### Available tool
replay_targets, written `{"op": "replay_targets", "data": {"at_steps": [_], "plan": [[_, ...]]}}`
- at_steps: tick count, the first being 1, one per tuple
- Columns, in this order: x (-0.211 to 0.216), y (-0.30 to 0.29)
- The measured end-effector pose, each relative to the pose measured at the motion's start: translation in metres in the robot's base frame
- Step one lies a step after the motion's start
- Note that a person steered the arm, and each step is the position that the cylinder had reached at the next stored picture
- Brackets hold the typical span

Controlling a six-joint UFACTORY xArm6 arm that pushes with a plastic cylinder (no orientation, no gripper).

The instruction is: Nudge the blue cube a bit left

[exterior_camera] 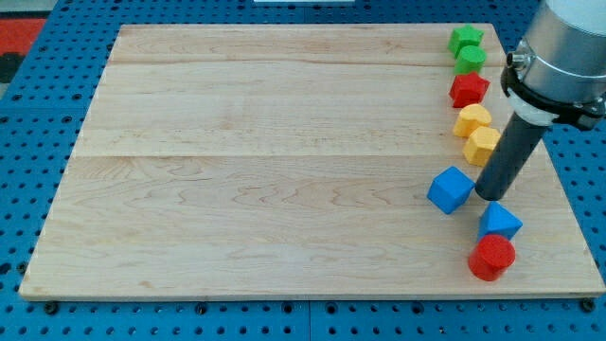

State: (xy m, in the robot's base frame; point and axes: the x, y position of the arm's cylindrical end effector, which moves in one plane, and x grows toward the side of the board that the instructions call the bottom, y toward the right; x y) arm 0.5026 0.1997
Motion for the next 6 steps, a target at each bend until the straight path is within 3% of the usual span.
{"op": "replay_targets", "data": {"at_steps": [1,2,3,4,5,6], "plan": [[0.007,-0.064],[0.013,-0.164],[-0.015,-0.226],[-0.056,-0.229],[-0.04,-0.173],[-0.069,-0.165]]}}
